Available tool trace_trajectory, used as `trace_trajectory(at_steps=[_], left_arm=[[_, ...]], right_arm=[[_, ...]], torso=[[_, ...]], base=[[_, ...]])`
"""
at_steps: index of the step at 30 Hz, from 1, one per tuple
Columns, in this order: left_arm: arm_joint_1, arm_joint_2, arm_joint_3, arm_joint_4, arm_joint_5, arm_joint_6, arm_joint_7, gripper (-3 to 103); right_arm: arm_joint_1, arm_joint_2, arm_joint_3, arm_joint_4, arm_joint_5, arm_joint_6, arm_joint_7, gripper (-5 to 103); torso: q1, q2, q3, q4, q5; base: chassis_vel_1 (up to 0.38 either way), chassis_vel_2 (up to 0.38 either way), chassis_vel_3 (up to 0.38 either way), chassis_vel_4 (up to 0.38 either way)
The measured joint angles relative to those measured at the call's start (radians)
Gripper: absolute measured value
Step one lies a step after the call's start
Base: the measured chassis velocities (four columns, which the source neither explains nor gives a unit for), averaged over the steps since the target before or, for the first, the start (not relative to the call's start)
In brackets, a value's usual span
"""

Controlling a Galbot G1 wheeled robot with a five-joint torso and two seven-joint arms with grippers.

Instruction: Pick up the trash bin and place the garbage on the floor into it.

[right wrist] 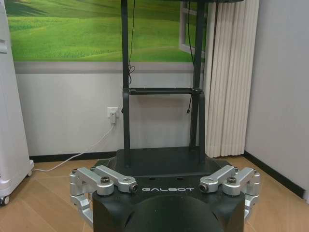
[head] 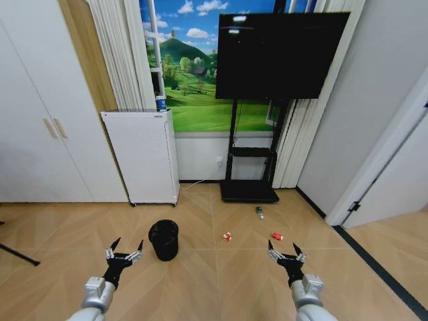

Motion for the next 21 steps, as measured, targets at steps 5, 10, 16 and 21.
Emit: trace_trajectory(at_steps=[5, 10, 16, 21], left_arm=[[0.002, 0.003, -0.004, -0.002, -0.014, 0.003, -0.004, 98], [0.005, 0.002, -0.005, -0.003, -0.015, 0.004, -0.005, 98], [0.011, -0.001, -0.004, -0.006, -0.014, 0.011, -0.006, 98], [0.021, -0.008, -0.009, -0.017, 0.002, 0.032, -0.049, 98]], right_arm=[[-0.007, 0.008, -0.001, 0.0, -0.009, 0.004, 0.003, 100], [-0.01, 0.009, -0.001, 0.001, -0.017, 0.009, 0.004, 100], [-0.01, 0.011, 0.002, -0.009, -0.029, 0.058, 0.016, 100], [-0.014, 0.013, 0.004, -0.009, -0.029, 0.068, 0.023, 100]], torso=[[0.0, 0.0, 0.0, -0.0002, -0.0004], [0.0, 0.0, 0.0, -0.0002, -0.0009], [0.0, 0.0, 0.0, -0.0002, -0.0005], [0.001, 0.0, 0.0, -0.0002, -0.0003]], base=[[-0.334, 0.332, 0.346, -0.336], [-0.342, 0.345, 0.373, -0.346], [-0.333, 0.336, 0.33, -0.328], [-0.19, 0.202, 0.156, -0.159]])
